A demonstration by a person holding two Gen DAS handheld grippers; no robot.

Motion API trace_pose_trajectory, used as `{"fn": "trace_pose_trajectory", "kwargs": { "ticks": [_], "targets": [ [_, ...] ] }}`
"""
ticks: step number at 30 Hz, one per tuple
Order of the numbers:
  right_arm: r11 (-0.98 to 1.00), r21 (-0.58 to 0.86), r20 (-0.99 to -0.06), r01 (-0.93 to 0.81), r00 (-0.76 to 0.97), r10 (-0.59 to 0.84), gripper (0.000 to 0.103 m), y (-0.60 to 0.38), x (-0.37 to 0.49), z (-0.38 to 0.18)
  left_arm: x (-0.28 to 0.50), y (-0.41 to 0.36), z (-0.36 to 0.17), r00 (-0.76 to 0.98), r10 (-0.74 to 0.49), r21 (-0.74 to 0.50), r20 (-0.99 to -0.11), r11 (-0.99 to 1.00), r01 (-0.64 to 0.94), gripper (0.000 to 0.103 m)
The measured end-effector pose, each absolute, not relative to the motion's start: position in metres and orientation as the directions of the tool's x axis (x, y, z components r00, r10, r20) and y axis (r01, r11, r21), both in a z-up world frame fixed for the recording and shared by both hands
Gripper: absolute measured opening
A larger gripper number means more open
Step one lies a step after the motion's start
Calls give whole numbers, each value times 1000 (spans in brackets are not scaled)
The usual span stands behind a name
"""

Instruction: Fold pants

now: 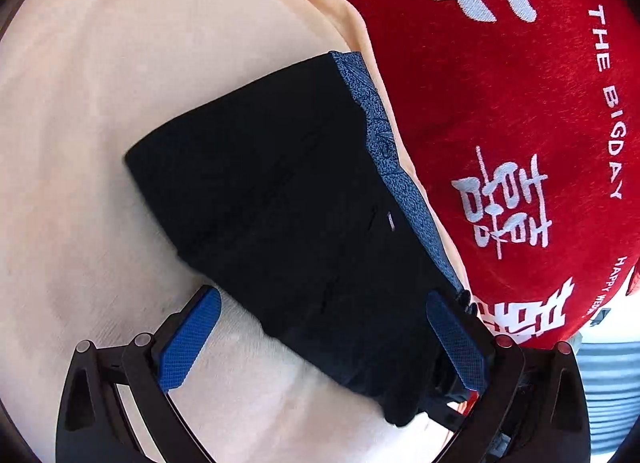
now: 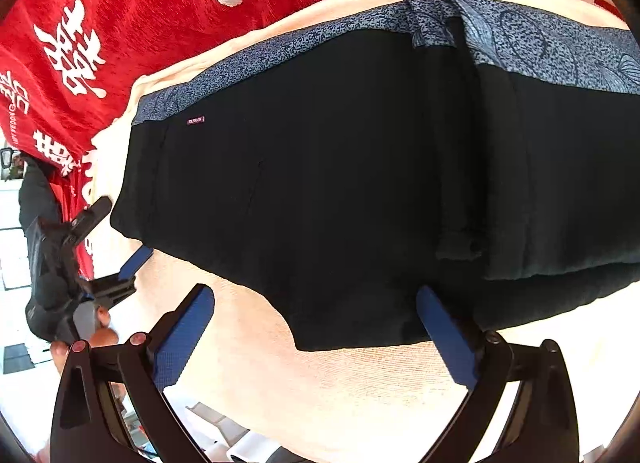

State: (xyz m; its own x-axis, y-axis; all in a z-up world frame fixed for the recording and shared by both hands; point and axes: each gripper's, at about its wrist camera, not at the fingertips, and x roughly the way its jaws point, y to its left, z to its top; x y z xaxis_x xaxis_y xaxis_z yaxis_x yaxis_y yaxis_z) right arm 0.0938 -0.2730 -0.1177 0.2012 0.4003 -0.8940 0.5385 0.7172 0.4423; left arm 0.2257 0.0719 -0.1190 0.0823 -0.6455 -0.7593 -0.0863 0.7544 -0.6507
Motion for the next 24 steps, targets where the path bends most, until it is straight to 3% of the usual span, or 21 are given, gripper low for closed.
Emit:
{"fn": "trace_pose_trajectory", "kwargs": {
  "ticks": [7, 11, 14, 18, 20, 22, 24],
  "targets": [
    [717, 449, -891, 533, 208, 403, 101, -272, 94, -118, 234, 61, -112, 87, -620, -625, -780, 778, -65, 103],
    [717, 455, -889, 527, 217, 404, 102, -272, 93, -118, 236, 45, -89, 141, -643, -645, -752, 763, 38, 103],
    [729, 450, -892, 516, 214, 398, 102, -271, 93, -118, 242, 36, -113, 100, -568, -569, -817, 822, 14, 103],
    [742, 442, -896, 504, 203, 395, 102, -269, 95, -115, 250, 31, -117, 120, -529, -536, -840, 844, -24, 102],
    [734, 448, -892, 511, 201, 405, 101, -271, 97, -111, 249, 25, -113, 129, -468, -473, -874, 881, -13, 90],
    [705, 479, -876, 524, 224, 428, 97, -278, 98, -102, 249, 19, -110, 149, -383, -383, -912, 923, 26, 52],
    [686, 496, -866, 532, 248, 434, 93, -286, 103, -88, 247, 18, -108, 161, -329, -323, -930, 944, 62, 40]
  ]
}}
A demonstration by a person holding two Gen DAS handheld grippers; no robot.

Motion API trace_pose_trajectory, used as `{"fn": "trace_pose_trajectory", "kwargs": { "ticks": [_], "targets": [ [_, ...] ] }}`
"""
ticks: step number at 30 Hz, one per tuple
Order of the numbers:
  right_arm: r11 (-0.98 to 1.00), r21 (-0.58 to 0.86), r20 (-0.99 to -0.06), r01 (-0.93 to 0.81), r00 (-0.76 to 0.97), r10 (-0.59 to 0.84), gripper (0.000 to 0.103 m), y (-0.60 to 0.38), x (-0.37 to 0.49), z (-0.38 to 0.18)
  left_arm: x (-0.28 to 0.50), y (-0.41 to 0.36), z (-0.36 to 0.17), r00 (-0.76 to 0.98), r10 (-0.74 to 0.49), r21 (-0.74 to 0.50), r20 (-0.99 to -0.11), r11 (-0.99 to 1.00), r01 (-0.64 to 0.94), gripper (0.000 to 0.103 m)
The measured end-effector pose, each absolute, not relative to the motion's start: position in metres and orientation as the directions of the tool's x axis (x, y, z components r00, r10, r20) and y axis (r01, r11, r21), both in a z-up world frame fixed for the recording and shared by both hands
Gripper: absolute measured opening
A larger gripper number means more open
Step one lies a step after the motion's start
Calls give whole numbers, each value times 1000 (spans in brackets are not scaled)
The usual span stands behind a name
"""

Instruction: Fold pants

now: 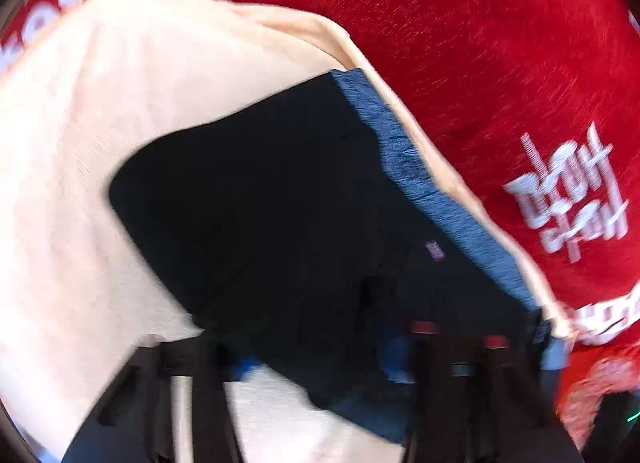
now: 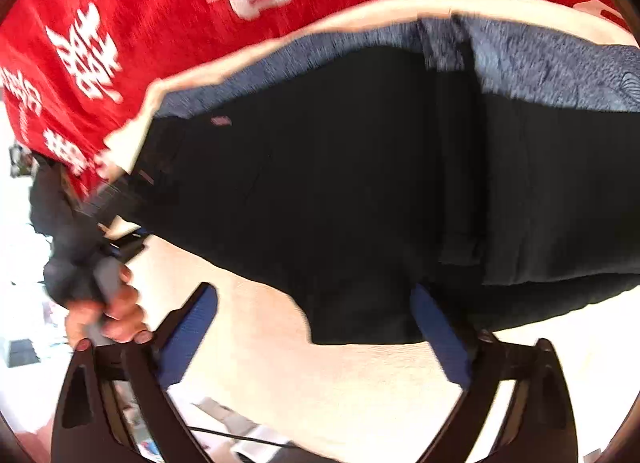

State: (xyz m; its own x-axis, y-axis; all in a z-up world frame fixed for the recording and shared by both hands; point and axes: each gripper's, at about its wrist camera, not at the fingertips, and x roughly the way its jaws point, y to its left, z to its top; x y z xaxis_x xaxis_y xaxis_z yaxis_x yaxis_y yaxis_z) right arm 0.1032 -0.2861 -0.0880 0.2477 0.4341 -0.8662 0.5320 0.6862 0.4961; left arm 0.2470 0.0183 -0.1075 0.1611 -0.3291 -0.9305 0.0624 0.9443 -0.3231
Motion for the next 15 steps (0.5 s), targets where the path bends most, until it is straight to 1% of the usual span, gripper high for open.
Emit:
{"fn": "trace_pose_trajectory", "kwargs": {
  "ticks": [1, 2, 3, 4, 6, 8, 9, 11, 15],
  "targets": [
    [689, 489, -871, 535, 246, 426, 89, -290, 108, -80, 244, 17, -103, 181, -317, -304, -931, 948, 94, 38],
    [695, 483, -874, 533, 243, 421, 75, -293, 112, -74, 240, 13, -97, 204, -298, -274, -933, 952, 136, 37],
    [701, 481, -875, 527, 240, 420, 67, -297, 119, -67, 233, 2, -88, 254, -261, -208, -931, 954, 217, 37],
    [709, 481, -875, 517, 236, 422, 62, -300, 130, -59, 225, -8, -81, 300, -230, -142, -926, 948, 285, 37],
    [720, 492, -869, 489, 227, 440, 62, -303, 152, -46, 211, -24, -73, 357, -200, -53, -912, 923, 382, 37],
    [734, 520, -852, 436, 208, 480, 63, -297, 184, -34, 201, -33, -69, 384, -191, -4, -903, 900, 437, 37],
    [748, 527, -847, 404, 184, 498, 65, -291, 201, -30, 198, -36, -68, 399, -184, 19, -898, 891, 454, 37],
    [786, 526, -847, 325, 115, 519, 78, -269, 244, -24, 194, -41, -69, 421, -169, 57, -891, 879, 474, 37],
    [838, 521, -848, 163, -14, 530, 80, -213, 305, -18, 187, -47, -71, 454, -142, 122, -880, 855, 504, 37]
  ]
}}
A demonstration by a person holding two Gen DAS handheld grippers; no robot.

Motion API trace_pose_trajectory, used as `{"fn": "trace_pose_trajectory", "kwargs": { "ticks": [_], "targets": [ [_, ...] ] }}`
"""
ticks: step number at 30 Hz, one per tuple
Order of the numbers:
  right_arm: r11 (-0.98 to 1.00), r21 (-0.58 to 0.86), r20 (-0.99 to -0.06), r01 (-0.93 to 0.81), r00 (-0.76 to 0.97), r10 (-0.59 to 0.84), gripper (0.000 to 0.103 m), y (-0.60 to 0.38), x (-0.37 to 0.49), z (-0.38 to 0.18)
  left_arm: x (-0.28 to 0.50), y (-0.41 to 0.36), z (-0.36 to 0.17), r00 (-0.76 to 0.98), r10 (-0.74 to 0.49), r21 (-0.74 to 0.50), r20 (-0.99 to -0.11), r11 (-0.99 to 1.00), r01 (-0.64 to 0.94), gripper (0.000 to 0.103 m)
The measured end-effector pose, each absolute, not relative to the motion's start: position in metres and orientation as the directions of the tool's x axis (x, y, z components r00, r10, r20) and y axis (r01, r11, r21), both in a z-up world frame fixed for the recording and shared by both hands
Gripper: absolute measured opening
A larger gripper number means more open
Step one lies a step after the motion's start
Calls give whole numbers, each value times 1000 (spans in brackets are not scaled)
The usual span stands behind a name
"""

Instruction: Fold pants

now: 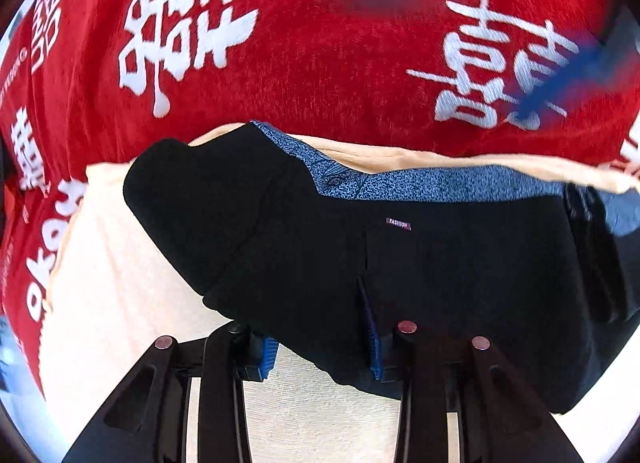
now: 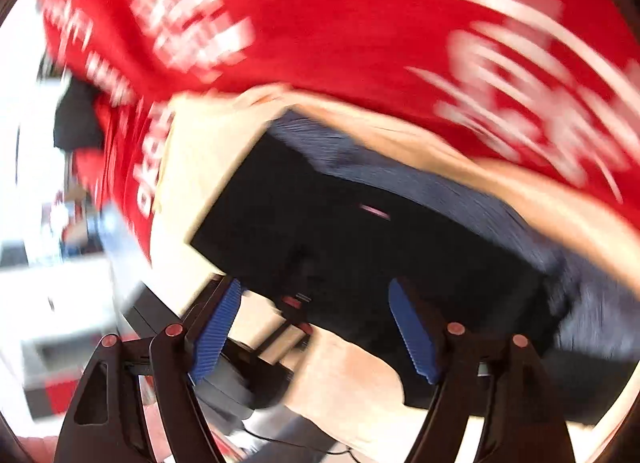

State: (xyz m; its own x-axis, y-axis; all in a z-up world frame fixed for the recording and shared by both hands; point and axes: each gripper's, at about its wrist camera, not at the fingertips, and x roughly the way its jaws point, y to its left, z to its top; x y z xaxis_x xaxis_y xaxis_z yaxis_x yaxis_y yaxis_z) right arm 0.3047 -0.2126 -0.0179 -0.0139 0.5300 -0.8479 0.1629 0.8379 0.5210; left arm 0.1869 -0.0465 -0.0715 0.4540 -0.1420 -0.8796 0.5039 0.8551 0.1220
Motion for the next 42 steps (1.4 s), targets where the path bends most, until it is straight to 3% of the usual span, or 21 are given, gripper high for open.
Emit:
{"fn": "trace_pose_trajectory", "kwargs": {
  "ticks": [6, 13, 15, 16, 17, 23, 29, 36, 42],
  "targets": [
    [883, 467, -857, 42, -227, 463, 82, -135, 367, -46, 187, -49, -73, 465, -143, 134, -874, 849, 512, 37],
    [937, 325, -870, -126, -427, 244, 82, -75, 384, -91, 179, -52, -68, 493, -139, 171, -859, 829, 532, 37],
    [940, 306, -884, -149, -412, 222, 55, -78, 383, -93, 177, -53, -64, 491, -143, 172, -859, 824, 540, 37],
    [942, 303, -892, -143, -390, 228, 27, -85, 381, -90, 177, -53, -63, 483, -146, 164, -863, 825, 541, 37],
    [942, 311, -897, -128, -368, 246, 21, -92, 379, -85, 175, -54, -60, 484, -157, 158, -861, 822, 547, 37],
    [899, 438, -890, -34, -161, 427, 18, -155, 343, -27, 141, -77, -17, 540, -232, 205, -809, 749, 630, 37],
    [798, 596, -803, 95, 100, 587, 18, -237, 275, 24, 106, -113, 35, 521, -344, 154, -782, 702, 695, 37],
    [673, 708, -698, 216, 356, 621, 18, -351, 168, 52, 49, -191, 67, 411, -458, 68, -788, 599, 798, 37],
    [579, 745, -662, 330, 468, 585, 18, -450, 68, 30, -21, -276, 49, 331, -466, 80, -820, 479, 874, 37]
  ]
}}
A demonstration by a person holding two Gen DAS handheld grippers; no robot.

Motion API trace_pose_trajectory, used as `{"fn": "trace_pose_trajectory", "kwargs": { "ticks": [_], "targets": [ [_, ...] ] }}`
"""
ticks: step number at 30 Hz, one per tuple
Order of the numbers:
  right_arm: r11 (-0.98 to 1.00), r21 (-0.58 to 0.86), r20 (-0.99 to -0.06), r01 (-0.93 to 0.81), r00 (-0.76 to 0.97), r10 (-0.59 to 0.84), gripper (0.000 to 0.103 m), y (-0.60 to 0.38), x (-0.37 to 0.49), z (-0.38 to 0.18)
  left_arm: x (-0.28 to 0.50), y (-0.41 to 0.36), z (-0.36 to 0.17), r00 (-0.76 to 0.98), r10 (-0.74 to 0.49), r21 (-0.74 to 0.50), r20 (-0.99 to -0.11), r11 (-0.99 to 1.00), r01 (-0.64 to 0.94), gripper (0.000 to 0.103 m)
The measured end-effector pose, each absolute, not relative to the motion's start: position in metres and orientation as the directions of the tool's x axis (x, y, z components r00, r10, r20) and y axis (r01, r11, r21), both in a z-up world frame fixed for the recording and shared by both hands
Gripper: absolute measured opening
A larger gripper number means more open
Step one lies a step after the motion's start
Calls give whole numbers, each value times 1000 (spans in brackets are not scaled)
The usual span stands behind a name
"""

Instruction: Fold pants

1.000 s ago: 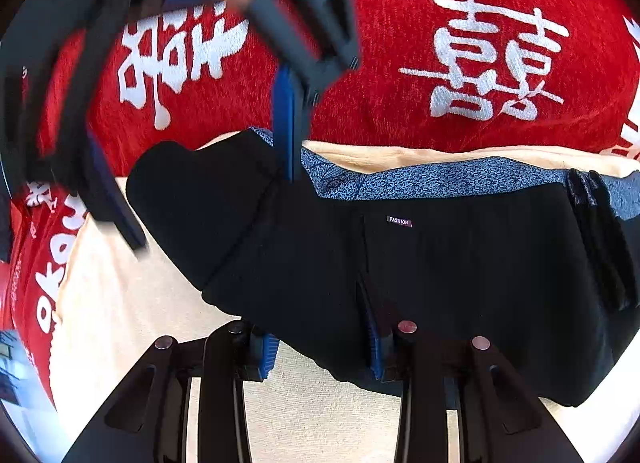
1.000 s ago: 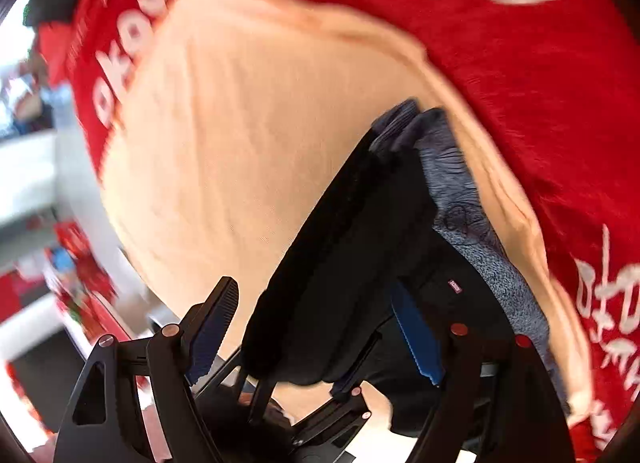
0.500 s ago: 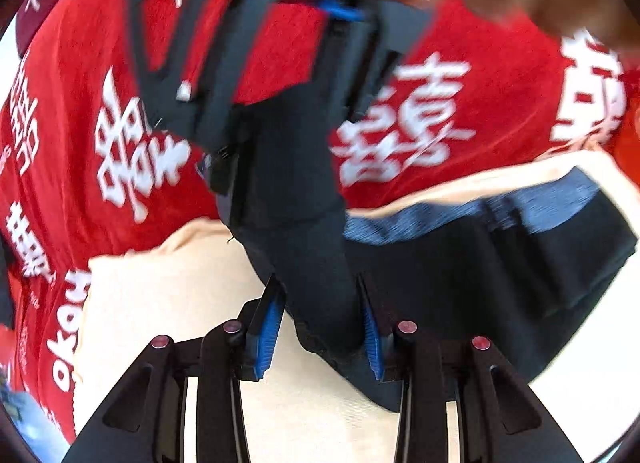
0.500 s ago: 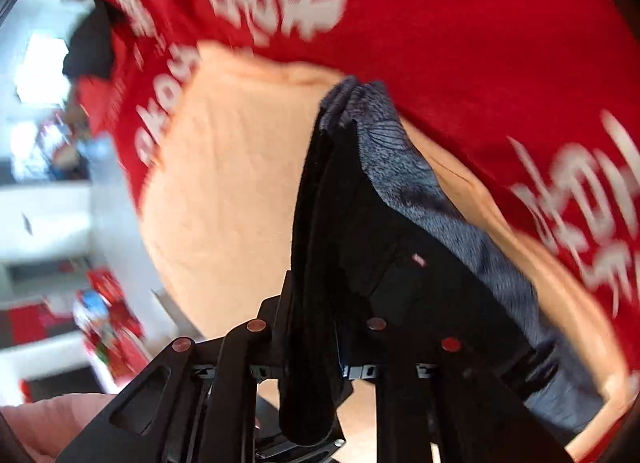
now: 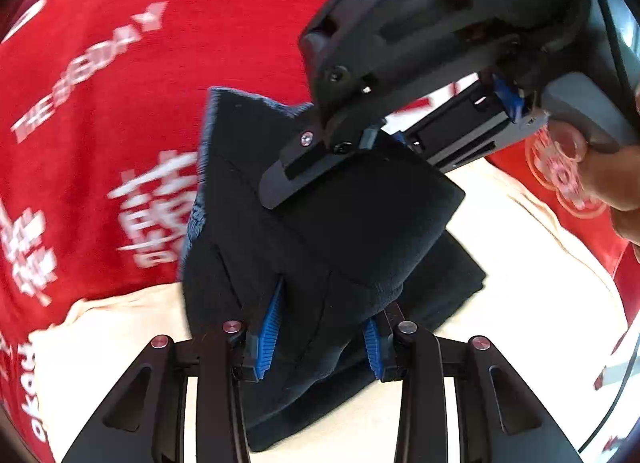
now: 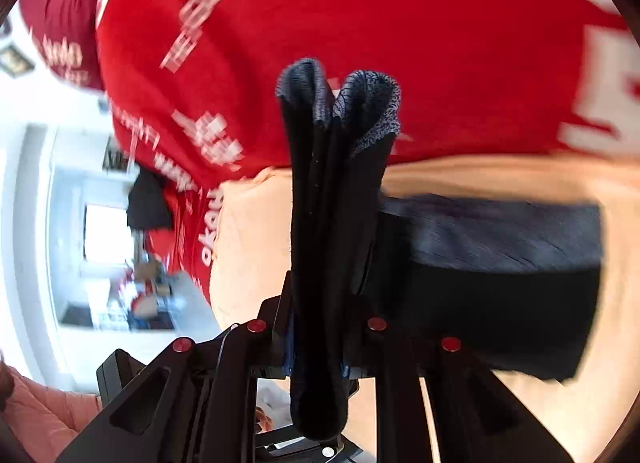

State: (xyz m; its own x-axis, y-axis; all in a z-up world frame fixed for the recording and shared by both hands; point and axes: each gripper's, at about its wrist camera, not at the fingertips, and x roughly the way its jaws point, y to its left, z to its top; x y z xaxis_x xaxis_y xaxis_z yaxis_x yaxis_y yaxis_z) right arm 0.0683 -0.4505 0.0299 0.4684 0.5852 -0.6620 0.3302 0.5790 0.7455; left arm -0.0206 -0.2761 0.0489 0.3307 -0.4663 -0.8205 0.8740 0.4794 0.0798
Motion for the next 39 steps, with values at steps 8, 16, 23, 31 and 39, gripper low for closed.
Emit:
{"fn": "trace_pose_trajectory", "kwargs": {
  "ticks": [8, 16, 23, 31, 39],
  "targets": [
    [430, 774, -629, 464, 489, 605, 18, -507, 3, -70, -58, -331, -19, 300, -318, 134, -899, 452, 882, 37],
    [473, 747, -660, 468, 432, 615, 19, -500, 7, -96, -59, -321, -26, 278, -213, 131, -937, 524, 842, 73],
    [603, 634, -773, 485, 380, 508, 22, -486, 6, -79, -36, -287, -13, 242, -192, 83, -951, 595, 799, 90],
    [801, 312, -945, 511, 252, 207, 40, -472, 5, -47, 18, -242, -15, 191, -128, 37, -973, 733, 680, 90],
    [787, 271, -957, 555, 245, 157, 77, -435, -16, -26, 33, -217, -25, 152, -86, 36, -985, 751, 659, 90]
  ]
}}
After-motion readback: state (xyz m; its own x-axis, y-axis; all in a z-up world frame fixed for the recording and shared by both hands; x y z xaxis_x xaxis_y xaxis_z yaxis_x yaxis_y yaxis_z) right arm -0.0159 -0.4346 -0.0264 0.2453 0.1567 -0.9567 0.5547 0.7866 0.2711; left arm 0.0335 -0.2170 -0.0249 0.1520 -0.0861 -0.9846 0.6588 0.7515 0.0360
